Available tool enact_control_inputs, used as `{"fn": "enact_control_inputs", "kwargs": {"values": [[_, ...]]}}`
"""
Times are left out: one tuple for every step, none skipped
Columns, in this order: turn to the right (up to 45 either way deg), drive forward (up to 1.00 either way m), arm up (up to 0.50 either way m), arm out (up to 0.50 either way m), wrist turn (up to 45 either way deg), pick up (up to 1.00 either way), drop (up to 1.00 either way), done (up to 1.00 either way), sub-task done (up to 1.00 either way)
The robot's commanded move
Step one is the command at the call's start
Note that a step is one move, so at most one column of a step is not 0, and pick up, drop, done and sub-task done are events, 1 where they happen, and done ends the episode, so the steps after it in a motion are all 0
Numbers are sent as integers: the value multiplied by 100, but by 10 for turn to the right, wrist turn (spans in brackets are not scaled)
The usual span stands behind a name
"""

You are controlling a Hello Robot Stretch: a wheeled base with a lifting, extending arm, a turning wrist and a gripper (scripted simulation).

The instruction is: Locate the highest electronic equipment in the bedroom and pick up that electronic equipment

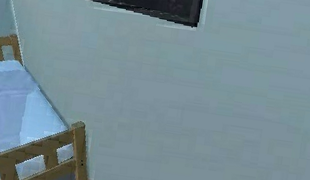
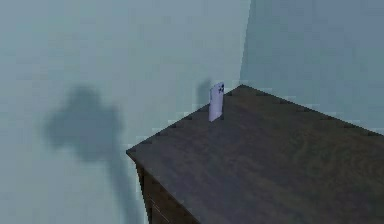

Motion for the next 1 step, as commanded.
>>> {"fn": "enact_control_inputs", "kwargs": {"values": [[450,0,0,0,0,0,0,0,0]]}}
